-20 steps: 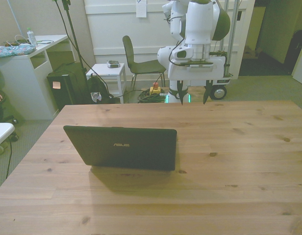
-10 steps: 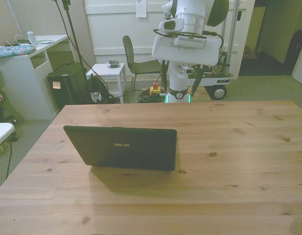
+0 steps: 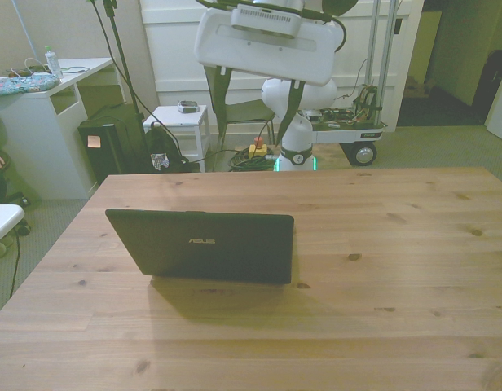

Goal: Close the laptop

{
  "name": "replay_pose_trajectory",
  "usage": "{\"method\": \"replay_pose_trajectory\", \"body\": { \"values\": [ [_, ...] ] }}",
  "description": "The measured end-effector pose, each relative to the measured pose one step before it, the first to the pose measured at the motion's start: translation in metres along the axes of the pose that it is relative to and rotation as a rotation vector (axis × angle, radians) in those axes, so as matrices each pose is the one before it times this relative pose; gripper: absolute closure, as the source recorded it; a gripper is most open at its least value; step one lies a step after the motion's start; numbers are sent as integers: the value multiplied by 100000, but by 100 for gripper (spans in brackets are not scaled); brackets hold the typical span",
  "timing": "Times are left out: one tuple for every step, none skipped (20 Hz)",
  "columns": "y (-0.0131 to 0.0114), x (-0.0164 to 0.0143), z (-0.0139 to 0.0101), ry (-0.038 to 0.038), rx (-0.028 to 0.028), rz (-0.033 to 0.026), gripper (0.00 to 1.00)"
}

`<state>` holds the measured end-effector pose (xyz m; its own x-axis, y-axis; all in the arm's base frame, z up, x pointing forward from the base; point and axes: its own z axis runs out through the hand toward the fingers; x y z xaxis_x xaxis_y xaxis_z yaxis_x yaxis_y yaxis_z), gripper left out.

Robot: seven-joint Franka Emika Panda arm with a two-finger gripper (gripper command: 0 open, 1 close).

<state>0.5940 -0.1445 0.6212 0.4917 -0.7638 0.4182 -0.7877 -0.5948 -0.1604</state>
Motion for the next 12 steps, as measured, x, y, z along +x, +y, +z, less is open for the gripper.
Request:
{"method": "replay_pose_trajectory", "body": {
  "values": [
    [-229,996,531,-86,-476,1177,0],
    [-229,1026,418,140,94,1486,0],
    [-247,990,407,113,67,1386,0],
    [-225,953,418,-139,369,1573,0],
    [-168,923,427,-602,382,1526,0],
    [-100,921,578,-1086,416,1568,0],
    [-51,843,680,-1656,283,1175,0],
    [-111,739,714,-1374,239,966,0],
    [-145,678,758,-1052,236,590,0],
    [-250,546,850,-953,320,160,0],
    [-274,448,825,-894,289,280,0],
    [-310,376,922,-829,318,205,0]
  ]
}}
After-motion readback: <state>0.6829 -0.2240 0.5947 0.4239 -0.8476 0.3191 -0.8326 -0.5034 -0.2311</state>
